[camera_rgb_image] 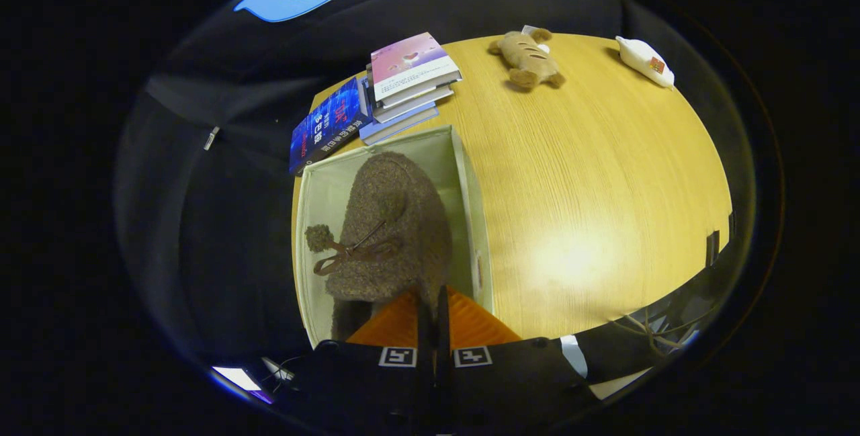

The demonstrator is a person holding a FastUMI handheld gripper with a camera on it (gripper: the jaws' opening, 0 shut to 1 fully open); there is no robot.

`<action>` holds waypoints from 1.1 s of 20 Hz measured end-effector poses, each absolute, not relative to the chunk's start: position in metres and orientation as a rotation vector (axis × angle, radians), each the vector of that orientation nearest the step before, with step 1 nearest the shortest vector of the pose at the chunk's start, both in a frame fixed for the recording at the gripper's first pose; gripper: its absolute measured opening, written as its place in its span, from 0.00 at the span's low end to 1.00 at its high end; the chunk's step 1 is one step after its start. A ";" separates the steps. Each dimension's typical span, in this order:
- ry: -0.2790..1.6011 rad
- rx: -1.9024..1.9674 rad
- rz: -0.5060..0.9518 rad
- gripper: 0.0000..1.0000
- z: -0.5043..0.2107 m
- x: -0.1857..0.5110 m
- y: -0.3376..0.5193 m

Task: Open the storage box then place both shoes into the box .Put the left shoe in first, then the right shoe, with the right side of both shoes facing outward in a uniform manner.

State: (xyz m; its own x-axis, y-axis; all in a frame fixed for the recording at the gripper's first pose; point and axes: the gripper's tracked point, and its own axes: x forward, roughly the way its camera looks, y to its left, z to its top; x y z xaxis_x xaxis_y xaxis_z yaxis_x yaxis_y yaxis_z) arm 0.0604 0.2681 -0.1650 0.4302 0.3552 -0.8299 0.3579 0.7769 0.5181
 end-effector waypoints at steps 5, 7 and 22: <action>1.084 0.746 0.066 0.38 -0.143 0.073 0.285; 1.072 0.718 0.080 0.73 -0.142 0.074 0.285; 0.814 0.659 0.114 0.99 -0.118 0.070 0.224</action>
State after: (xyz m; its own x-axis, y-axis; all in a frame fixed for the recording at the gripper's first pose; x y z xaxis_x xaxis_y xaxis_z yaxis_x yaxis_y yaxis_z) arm 0.0705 0.2236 -0.1184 0.6926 0.3383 -0.6371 0.1500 0.7964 0.5859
